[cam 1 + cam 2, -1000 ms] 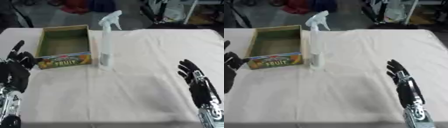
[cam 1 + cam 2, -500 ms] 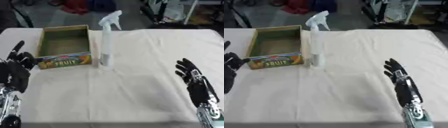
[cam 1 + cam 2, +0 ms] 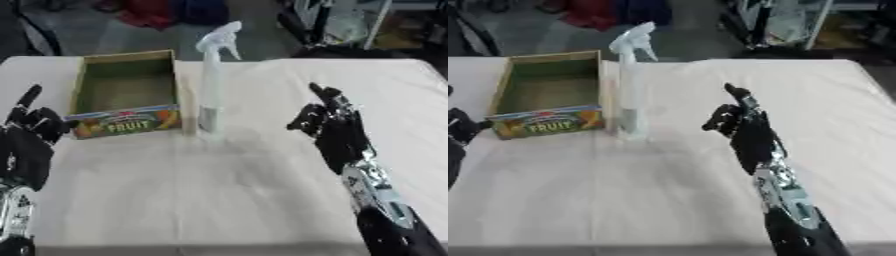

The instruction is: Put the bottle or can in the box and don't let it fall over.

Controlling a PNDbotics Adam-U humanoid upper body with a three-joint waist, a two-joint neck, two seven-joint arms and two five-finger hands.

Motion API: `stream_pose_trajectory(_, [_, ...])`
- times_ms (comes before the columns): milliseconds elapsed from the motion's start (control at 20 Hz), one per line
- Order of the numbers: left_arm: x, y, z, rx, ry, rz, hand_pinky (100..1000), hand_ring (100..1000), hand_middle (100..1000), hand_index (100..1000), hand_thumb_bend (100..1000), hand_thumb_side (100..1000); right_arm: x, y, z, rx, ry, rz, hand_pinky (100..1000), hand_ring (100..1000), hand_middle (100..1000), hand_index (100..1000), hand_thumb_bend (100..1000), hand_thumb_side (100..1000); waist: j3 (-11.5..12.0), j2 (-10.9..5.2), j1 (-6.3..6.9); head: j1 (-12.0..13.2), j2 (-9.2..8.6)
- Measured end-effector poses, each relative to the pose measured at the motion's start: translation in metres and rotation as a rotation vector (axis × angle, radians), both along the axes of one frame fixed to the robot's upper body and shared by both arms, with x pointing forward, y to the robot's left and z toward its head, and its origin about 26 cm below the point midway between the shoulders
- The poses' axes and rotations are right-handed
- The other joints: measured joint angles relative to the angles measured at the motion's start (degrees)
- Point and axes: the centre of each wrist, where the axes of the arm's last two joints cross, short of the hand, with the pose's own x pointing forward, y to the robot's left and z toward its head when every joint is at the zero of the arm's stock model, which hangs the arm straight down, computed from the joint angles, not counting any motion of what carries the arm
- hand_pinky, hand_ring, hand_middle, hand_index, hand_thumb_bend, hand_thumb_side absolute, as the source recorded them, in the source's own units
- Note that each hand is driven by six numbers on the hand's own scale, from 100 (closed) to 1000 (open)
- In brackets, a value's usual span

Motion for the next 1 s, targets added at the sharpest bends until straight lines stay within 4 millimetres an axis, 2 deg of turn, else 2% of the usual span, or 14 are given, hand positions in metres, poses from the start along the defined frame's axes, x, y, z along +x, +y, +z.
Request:
stream_pose_trajectory(50, [0.0, 0.0, 0.0, 0.0, 0.001, -0.001, 639, 348, 360, 936, 493, 1000, 0.003, 0.006, -0.002, 0.049, 0.036, 0.03, 239, 178, 181, 1000, 236, 849, 0.2, 0.0, 0.0, -0.28, 0.0])
stream_pose_trajectory(200, [0.0, -0.001, 0.0, -0.005, 0.001, -0.004, 638, 347, 360, 936, 494, 1000, 0.008, 0.025, -0.008, 0.183, 0.118, 0.11, 190, 140, 148, 1000, 412, 947, 0.59, 0.02, 0.0, -1.12, 0.0])
stream_pose_trajectory(350, [0.0, -0.002, -0.001, -0.009, 0.001, -0.008, 638, 347, 359, 936, 495, 1000, 0.011, 0.04, -0.01, 0.282, 0.152, 0.169, 158, 112, 122, 1000, 507, 987, 0.92, 0.05, 0.0, -1.88, 0.0])
stream_pose_trajectory(450, [0.001, -0.003, 0.0, -0.009, 0.0, -0.013, 638, 346, 359, 936, 495, 1000, 0.013, 0.049, -0.011, 0.331, 0.159, 0.2, 151, 104, 115, 1000, 527, 999, 1.12, 0.09, -0.02, -2.27, 0.0])
stream_pose_trajectory(500, [0.002, -0.004, 0.0, -0.01, -0.001, -0.014, 637, 346, 359, 936, 497, 1000, 0.014, 0.053, -0.01, 0.35, 0.16, 0.213, 148, 101, 111, 1000, 488, 942, 1.26, 0.13, -0.02, -2.47, 0.0])
stream_pose_trajectory(600, [0.002, -0.004, 0.001, -0.012, -0.003, -0.018, 637, 346, 359, 936, 495, 1000, 0.015, 0.061, -0.01, 0.379, 0.162, 0.233, 147, 100, 111, 1000, 539, 999, 1.4, 0.17, -0.05, -2.74, 0.0])
stream_pose_trajectory(1000, [0.003, -0.007, 0.001, -0.022, -0.003, -0.032, 636, 346, 359, 936, 495, 1000, 0.017, 0.085, -0.005, 0.427, 0.165, 0.273, 165, 112, 123, 1000, 544, 1000, 2.62, 0.17, 0.18, -3.95, 0.0])
